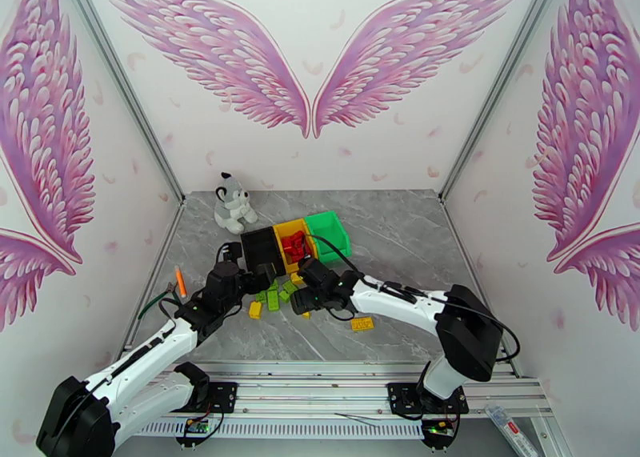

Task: Sort the legos into containers by color

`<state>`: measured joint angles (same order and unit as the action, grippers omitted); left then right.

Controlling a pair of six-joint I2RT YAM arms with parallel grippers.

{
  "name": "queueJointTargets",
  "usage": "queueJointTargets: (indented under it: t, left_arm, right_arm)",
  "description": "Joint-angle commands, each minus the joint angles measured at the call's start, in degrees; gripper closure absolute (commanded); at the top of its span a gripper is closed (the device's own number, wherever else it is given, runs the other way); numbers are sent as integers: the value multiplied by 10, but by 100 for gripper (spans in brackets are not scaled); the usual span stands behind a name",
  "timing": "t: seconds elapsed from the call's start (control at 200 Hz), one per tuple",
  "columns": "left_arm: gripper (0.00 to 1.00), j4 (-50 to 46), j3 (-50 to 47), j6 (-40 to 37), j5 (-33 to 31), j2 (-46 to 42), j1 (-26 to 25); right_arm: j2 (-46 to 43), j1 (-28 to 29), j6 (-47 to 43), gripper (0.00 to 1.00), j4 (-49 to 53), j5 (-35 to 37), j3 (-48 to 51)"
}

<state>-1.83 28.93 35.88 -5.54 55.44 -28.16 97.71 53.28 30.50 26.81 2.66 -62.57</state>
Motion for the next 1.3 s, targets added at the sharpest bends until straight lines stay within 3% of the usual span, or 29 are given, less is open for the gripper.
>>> queueJointTargets:
  t: [0.0,0.165,0.27,0.585,0.715,0.87,0.955,1.09,1.295]
  left_arm:
    - [1,6,-7,9,14,-12,5]
    - [1,9,-7,10,18,-4,8]
    - [1,11,-7,10,21,1,10]
    - [1,42,-5,21,48,49,2]
    - [1,64,1,35,44,78,-27]
    - [1,61,32,27,-12,79,-94]
    - [1,47,63,27,-24,95,-102]
    - [1,42,110,6,-44,132,-103]
    - [1,27,151,-27,-56,183,-105]
  right_arm:
    - [36,3,15,25,-35,-6,-7]
    - [83,9,15,44,-37,6,-24]
    - [89,10,16,48,-42,18,-20]
    - [27,3,14,75,-35,59,5]
    - [-1,-22,14,78,1,77,-10]
    - [-24,-86,1,78,41,82,-51]
    - [-18,-131,-9,79,65,84,-95]
    - [22,-191,-28,78,80,63,-176]
    - [139,-232,-55,75,142,42,-347]
